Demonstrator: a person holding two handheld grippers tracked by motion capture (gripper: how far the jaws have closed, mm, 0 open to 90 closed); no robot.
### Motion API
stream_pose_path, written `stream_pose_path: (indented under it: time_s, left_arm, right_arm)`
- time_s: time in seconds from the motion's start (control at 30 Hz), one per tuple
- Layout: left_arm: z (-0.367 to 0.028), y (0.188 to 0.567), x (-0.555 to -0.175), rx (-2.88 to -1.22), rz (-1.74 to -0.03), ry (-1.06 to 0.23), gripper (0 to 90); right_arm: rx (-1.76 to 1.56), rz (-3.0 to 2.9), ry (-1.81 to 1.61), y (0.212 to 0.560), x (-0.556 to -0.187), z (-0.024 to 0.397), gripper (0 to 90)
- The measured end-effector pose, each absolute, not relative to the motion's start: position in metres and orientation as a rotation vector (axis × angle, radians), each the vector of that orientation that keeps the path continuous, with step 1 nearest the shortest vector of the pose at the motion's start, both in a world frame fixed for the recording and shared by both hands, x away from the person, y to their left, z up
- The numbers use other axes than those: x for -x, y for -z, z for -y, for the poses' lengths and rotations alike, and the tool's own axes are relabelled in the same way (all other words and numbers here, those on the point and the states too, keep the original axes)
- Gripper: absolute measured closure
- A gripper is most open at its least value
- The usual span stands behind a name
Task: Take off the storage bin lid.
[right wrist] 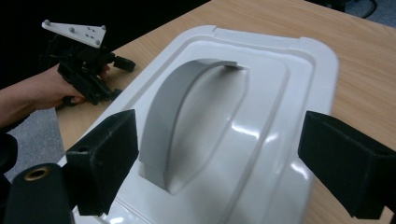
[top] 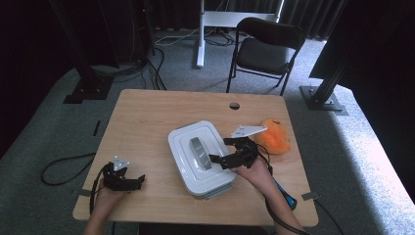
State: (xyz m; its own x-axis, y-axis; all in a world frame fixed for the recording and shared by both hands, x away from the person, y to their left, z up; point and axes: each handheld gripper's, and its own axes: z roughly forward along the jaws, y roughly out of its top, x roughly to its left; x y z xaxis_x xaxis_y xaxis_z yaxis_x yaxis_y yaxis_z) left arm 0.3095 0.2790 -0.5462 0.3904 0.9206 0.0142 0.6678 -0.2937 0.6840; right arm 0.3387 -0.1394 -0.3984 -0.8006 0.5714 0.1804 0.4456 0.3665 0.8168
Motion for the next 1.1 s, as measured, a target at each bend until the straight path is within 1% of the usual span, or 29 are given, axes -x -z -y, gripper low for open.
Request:
stream_pose_path:
  time_s: [0.33, 0.4, 0.77, 0.83, 0.87, 1.0, 1.1]
  left_arm:
    - [-0.279, 0.546, -0.309, -2.060, -1.354, -0.552, 1.1]
    - [-0.279, 0.546, -0.309, -2.060, -1.355, -0.552, 1.1]
    - [-0.279, 0.546, -0.309, -2.060, -1.354, -0.552, 1.1]
    - [-0.279, 0.546, -0.309, -2.060, -1.354, -0.552, 1.1]
    - [-0.279, 0.546, -0.309, -2.060, -1.354, -0.552, 1.1]
    - [-0.279, 0.546, -0.309, -2.059, -1.355, -0.552, 1.1]
    - [-0.279, 0.546, -0.309, -2.060, -1.355, -0.552, 1.1]
  right_arm:
    - [-0.923, -2.518, -1.331, 0.405, -0.335, 0.113, 11.6]
    - [-0.928, -2.522, -1.313, 0.406, -0.335, 0.109, 13.3]
    - [-0.962, -2.499, -1.214, 0.409, -0.332, 0.093, 15.2]
    - [-0.961, -2.496, -1.191, 0.409, -0.332, 0.091, 20.4]
    - [-0.963, -2.497, -1.191, 0.410, -0.331, 0.090, 20.5]
    - [-0.943, -2.486, -1.160, 0.411, -0.329, 0.086, 34.2]
    - [-0.953, -2.493, -1.171, 0.411, -0.327, 0.086, 42.5]
